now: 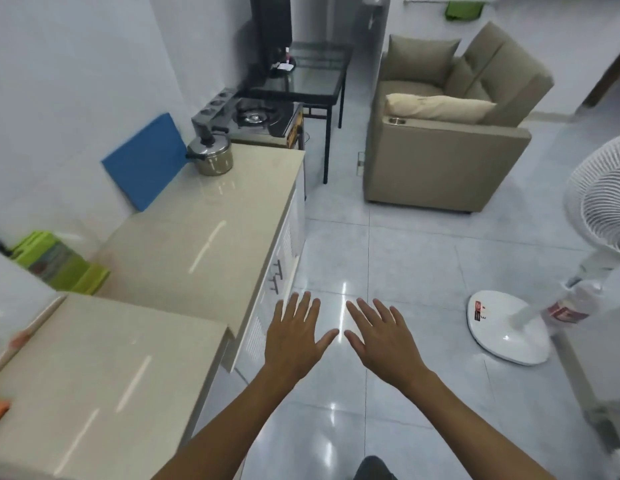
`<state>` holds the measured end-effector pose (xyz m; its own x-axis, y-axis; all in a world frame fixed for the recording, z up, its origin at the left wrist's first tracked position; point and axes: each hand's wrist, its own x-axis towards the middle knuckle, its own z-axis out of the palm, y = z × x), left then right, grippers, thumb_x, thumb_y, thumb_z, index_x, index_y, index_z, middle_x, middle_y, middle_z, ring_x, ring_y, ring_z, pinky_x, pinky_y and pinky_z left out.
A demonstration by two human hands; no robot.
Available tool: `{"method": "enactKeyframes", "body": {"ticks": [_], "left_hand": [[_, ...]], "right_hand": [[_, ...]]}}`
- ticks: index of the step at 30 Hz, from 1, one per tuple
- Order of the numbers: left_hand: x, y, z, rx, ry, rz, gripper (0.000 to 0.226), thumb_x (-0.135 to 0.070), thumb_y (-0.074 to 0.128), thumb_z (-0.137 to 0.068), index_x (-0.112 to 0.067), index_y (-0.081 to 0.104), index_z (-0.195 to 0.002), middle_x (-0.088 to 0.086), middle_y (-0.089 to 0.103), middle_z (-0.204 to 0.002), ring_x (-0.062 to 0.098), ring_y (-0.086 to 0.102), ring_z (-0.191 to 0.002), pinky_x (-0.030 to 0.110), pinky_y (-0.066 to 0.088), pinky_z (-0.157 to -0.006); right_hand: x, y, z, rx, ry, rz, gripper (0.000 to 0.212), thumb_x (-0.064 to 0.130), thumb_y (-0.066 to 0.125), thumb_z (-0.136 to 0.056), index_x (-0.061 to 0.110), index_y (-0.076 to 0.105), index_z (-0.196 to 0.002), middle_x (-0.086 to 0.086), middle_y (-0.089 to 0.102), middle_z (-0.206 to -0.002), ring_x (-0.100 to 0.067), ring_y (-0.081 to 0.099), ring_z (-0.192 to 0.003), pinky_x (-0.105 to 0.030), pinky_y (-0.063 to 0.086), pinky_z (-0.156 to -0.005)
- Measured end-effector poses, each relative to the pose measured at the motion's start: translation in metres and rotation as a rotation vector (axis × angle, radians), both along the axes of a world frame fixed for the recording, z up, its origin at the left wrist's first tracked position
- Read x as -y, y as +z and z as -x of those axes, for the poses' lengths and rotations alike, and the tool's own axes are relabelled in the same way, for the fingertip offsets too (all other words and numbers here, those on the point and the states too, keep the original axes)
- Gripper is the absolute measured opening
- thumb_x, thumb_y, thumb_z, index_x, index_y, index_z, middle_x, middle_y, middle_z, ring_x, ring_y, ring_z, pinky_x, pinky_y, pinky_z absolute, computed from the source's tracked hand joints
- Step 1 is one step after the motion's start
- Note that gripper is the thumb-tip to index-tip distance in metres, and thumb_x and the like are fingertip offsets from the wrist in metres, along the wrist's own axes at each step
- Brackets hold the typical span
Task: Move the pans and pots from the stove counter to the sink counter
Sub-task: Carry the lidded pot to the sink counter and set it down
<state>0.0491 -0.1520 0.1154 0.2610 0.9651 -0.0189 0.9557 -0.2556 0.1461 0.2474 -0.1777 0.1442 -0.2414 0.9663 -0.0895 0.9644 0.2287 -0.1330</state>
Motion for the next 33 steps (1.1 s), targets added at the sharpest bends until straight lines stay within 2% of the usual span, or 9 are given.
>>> {"method": "enactKeyframes", "body": {"ticks": [3,6,9,14,18,22,24,28,33], "left_hand": [[-0.074,-0.009,-0.020,0.008,-0.014,-0.016,0.083,-0.077,0.027,-0.093,-0.020,0.048,-0.149,0.007,0.042,-0.158,0.030,0.035,-0.148,0.051,0.010,-0.122],[-0.157,-0.026,-0.034,0.001,0.002,-0.010,0.084,-0.077,0.024,-0.093,-0.020,0.047,-0.150,0.007,0.041,-0.159,0.031,0.034,-0.149,0.054,0.016,-0.124],[-0.229,-0.035,-0.040,-0.004,0.069,0.065,0.086,-0.077,0.020,-0.093,-0.019,0.041,-0.153,0.007,0.036,-0.162,0.030,0.027,-0.152,0.054,0.016,-0.124],[-0.336,-0.032,-0.046,0.028,0.214,0.082,0.095,-0.081,0.003,-0.088,-0.022,0.036,-0.155,0.003,0.030,-0.165,0.025,0.022,-0.154,0.051,0.017,-0.124],[-0.412,-0.031,-0.034,0.071,0.384,0.052,0.081,-0.074,0.026,-0.095,-0.018,0.051,-0.147,0.006,0.046,-0.157,0.027,0.040,-0.146,0.051,0.024,-0.122],[-0.489,-0.035,0.009,0.141,0.619,-0.004,0.076,-0.069,0.031,-0.096,-0.015,0.057,-0.142,0.008,0.052,-0.152,0.027,0.047,-0.141,0.050,0.031,-0.119],[-0.525,-0.042,0.039,0.144,0.713,0.001,0.073,-0.069,0.033,-0.096,-0.017,0.054,-0.145,0.005,0.049,-0.155,0.024,0.042,-0.144,0.047,0.027,-0.120],[-0.602,-0.044,0.104,0.221,0.923,0.028,0.073,-0.070,0.030,-0.096,-0.023,0.042,-0.151,0.002,0.038,-0.162,0.020,0.031,-0.149,0.043,0.018,-0.123],[-0.680,-0.023,0.172,0.289,1.093,-0.049,0.069,-0.065,0.037,-0.098,-0.018,0.046,-0.148,0.007,0.045,-0.157,0.024,0.039,-0.144,0.045,0.027,-0.118]], "right_hand": [[-0.071,-0.009,-0.019,-0.014,-0.017,-0.026,0.089,0.062,-0.006,-0.098,0.017,0.051,-0.149,-0.011,0.055,-0.151,-0.039,0.051,-0.138,-0.059,0.042,-0.111],[-0.160,-0.031,-0.036,-0.015,-0.007,-0.002,0.087,0.064,-0.006,-0.096,0.021,0.040,-0.155,-0.008,0.044,-0.160,-0.037,0.040,-0.147,-0.056,0.033,-0.119],[-0.247,-0.044,-0.046,-0.026,0.029,0.041,0.072,0.059,0.015,-0.100,0.021,0.038,-0.156,-0.008,0.042,-0.161,-0.037,0.037,-0.148,-0.055,0.030,-0.119],[-0.387,-0.043,-0.040,-0.043,0.142,-0.027,0.056,0.046,0.053,-0.101,0.016,0.053,-0.147,-0.011,0.059,-0.147,-0.040,0.054,-0.135,-0.057,0.044,-0.109],[-0.494,-0.039,-0.007,-0.072,0.261,-0.041,0.054,0.042,0.056,-0.101,0.014,0.053,-0.147,-0.012,0.060,-0.146,-0.040,0.054,-0.135,-0.057,0.044,-0.109],[-0.604,-0.043,0.044,-0.086,0.413,-0.060,0.052,0.039,0.054,-0.102,0.013,0.053,-0.147,-0.011,0.060,-0.146,-0.038,0.054,-0.135,-0.054,0.044,-0.109],[-0.654,-0.046,0.071,-0.101,0.471,-0.075,0.049,0.035,0.053,-0.103,0.012,0.054,-0.146,-0.010,0.063,-0.143,-0.034,0.057,-0.133,-0.050,0.045,-0.107],[-0.744,-0.041,0.132,-0.226,0.544,-0.150,0.043,0.024,0.070,-0.095,0.005,0.066,-0.132,-0.014,0.077,-0.116,-0.033,0.072,-0.107,-0.046,0.057,-0.090],[-0.839,-0.023,0.196,-0.294,0.649,-0.228,0.041,0.021,0.075,-0.091,0.003,0.068,-0.127,-0.012,0.079,-0.100,-0.030,0.075,-0.093,-0.043,0.059,-0.079]]}}
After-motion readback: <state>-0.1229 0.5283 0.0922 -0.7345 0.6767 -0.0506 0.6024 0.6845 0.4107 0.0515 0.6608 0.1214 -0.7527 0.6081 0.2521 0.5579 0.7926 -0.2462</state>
